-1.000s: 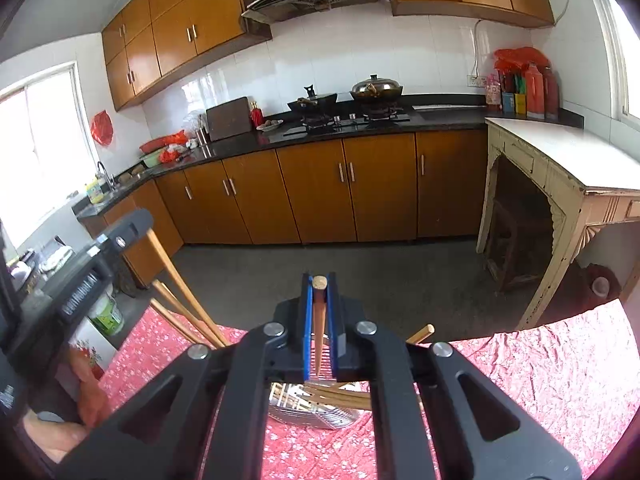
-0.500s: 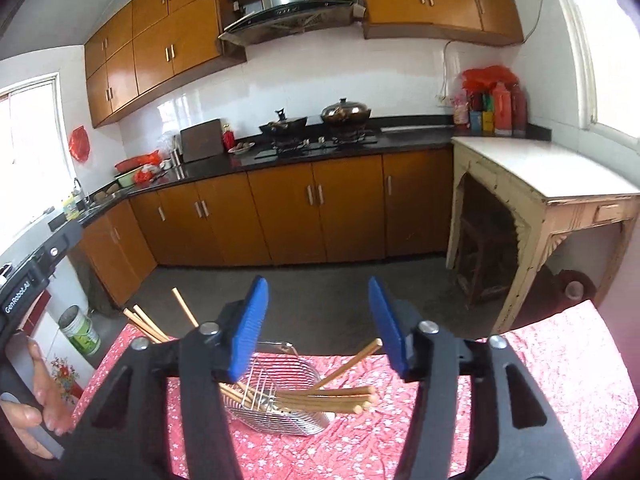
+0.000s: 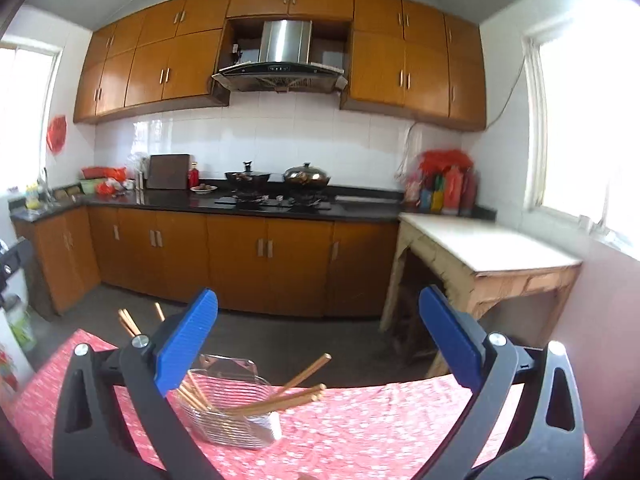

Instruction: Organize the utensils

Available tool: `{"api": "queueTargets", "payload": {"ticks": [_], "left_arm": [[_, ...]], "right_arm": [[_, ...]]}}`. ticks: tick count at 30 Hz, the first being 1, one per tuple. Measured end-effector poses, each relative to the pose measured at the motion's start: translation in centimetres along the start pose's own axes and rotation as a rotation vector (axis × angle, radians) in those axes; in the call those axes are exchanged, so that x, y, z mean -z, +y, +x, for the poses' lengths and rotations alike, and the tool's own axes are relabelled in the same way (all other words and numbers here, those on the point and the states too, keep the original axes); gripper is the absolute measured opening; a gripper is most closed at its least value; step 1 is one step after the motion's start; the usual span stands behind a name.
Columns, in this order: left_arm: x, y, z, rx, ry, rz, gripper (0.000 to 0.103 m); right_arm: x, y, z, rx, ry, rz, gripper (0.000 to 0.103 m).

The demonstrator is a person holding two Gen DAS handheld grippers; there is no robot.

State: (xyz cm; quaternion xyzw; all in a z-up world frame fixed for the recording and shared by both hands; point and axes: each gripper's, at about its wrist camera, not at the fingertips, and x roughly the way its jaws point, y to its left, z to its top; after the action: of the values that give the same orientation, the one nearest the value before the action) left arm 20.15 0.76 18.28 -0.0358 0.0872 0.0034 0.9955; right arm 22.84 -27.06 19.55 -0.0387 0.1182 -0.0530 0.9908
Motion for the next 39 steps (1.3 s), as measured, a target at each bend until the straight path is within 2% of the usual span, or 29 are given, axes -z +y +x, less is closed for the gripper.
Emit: {"api": "queueTargets", "payload": {"ticks": [3,7,10,12,14,17,21,25,30,39], "left_arm": [[1.1,0.8,-1.0,0.005,0.021,0.006,0.101],[4.0,1.6,-2.2,0.028,0.098,0.030,0.101],[6.5,1.9,-4.4,0.033,0.076,0.078,0.101],[8.2,1.8,-6.2,0.042,0.078,0.136,0.101],[9.5,1.9,-7.6,0.059,0.077,0.156,0.101],[11.6,2.4,-9.4,0.103,0.090,0.134,0.101],[14.3,2.7,-11.0,0.114,0.101,0.079,0.101],[16.0,2.3,-11.9,0.118,0.107,0.071,0.101],[17.6,1.7,-13.1,0.116,0.108,0.082,0.101],[18.6,0.9,-14.4,0.114,0.102,0.100,0.101]], "right_arm": [[1.0,0.1,-1.9,0.004,-0.028,0.014,0.099],[3.2,0.0,-5.1,0.015,-0.077,0.052,0.099],[5.2,0.2,-7.8,-0.004,-0.110,0.069,0.099],[6.6,0.3,-9.6,-0.003,-0.108,0.079,0.099],[8.4,0.1,-11.1,-0.054,-0.097,0.098,0.099],[10.8,0.2,-12.4,-0.122,-0.045,0.114,0.099],[14.1,1.8,-13.5,-0.112,-0.020,0.050,0.099],[16.8,3.4,-14.6,-0.121,-0.007,0.008,0.099],[19.5,3.3,-15.6,-0.134,0.009,0.021,0.099],[20.8,2.9,-16.6,-0.144,-0.002,0.047,0.099]]}}
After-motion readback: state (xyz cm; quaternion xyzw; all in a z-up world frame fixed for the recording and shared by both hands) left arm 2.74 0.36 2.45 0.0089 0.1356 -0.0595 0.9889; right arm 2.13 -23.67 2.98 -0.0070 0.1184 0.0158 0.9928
